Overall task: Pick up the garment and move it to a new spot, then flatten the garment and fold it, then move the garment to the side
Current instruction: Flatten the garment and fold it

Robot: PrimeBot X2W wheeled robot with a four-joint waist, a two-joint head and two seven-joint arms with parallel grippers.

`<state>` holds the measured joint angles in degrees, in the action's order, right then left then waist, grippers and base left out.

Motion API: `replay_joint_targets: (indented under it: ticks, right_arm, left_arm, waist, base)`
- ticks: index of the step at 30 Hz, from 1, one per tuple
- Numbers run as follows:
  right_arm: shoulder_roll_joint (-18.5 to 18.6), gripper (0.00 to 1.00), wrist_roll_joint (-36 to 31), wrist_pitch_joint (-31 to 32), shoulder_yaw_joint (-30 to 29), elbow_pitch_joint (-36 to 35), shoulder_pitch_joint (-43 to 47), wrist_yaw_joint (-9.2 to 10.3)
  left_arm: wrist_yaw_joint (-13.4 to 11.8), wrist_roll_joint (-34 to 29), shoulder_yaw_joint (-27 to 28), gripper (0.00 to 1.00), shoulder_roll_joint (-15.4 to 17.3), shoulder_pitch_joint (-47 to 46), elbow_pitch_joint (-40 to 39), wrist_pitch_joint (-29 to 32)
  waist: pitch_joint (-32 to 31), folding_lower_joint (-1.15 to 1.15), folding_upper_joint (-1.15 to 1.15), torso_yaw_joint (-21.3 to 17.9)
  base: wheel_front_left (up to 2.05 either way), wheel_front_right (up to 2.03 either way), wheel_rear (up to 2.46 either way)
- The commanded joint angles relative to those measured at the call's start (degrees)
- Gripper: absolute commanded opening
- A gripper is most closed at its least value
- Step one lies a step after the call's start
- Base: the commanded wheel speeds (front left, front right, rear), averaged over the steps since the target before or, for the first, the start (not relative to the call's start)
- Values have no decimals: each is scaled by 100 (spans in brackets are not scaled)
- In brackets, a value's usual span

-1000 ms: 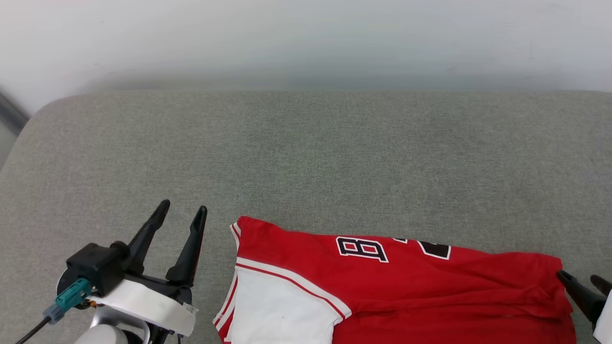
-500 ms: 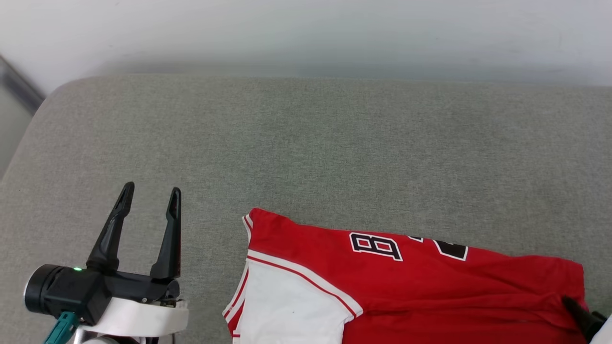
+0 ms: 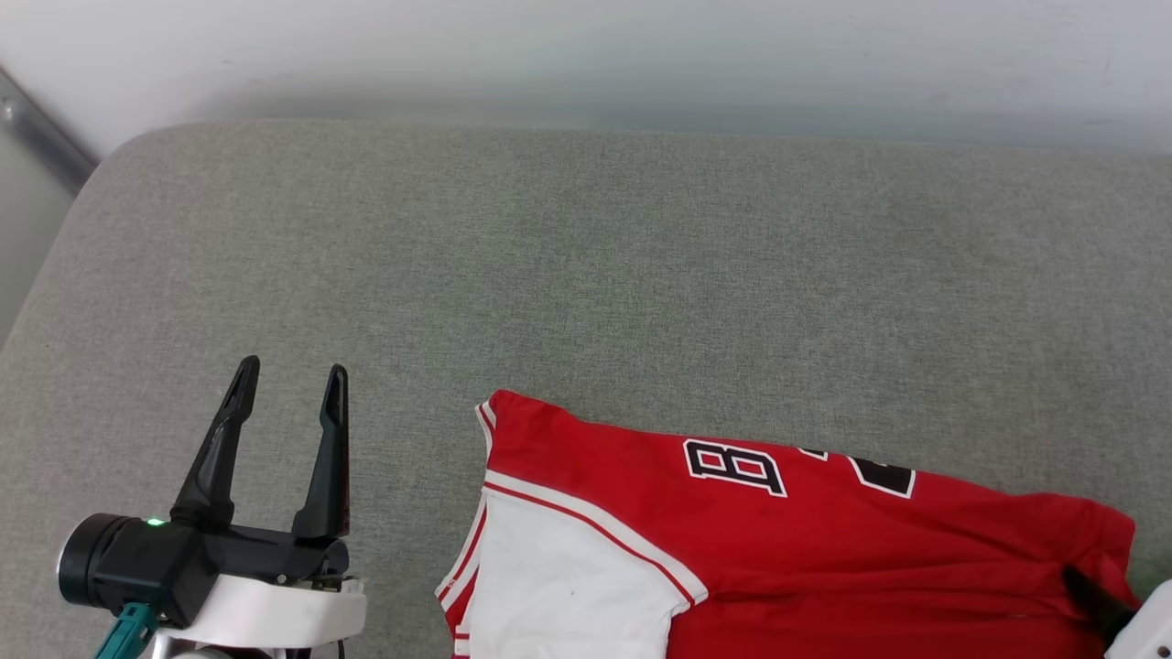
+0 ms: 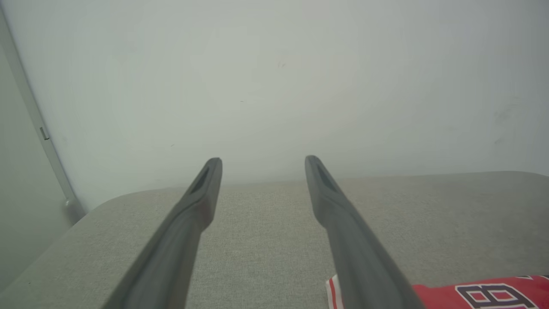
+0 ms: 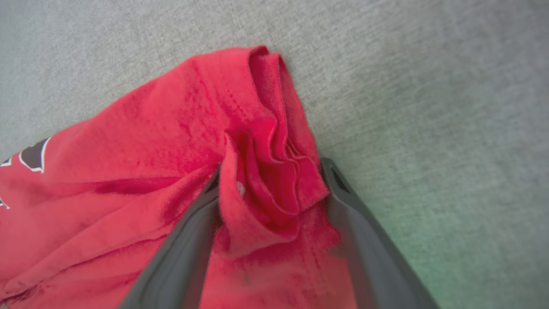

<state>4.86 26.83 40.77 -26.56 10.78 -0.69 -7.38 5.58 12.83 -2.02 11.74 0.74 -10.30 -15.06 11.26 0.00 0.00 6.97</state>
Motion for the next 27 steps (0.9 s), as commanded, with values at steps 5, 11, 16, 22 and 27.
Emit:
replay_joint_targets:
  ticks: [5,11,16,22,27]
  right_arm:
    - [-271,0,244,-89,555,324,90,-38]
    - [112,0,226,-430,406,83,75,-16]
    - [373,0,122,-598,-49,36,2,-8]
    - [587,0,-65,-703,-462,130,-123,-9]
    - [454,0,97,-535,-188,-206,-83,-11]
  left_arm:
    - [113,-124,109,100,-142,-9,107,-13]
    - [166,-181,179,100,-210,41,172,-13]
    - [178,-209,195,100,-242,116,198,-13]
    - [186,-221,199,100,-252,107,244,-13]
    - [190,-212,162,100,-236,167,290,-13]
  waist:
    - [-73,0,0,-7]
    - [-187,0,0,-49]
    - [-227,0,0,-89]
    - [-290,0,0,-137]
    - [-448,0,0,-182]
  base:
    - [0,0,0]
    - [0,0,0]
    - [0,0,0]
    - [0,0,0]
    - [0,0,0]
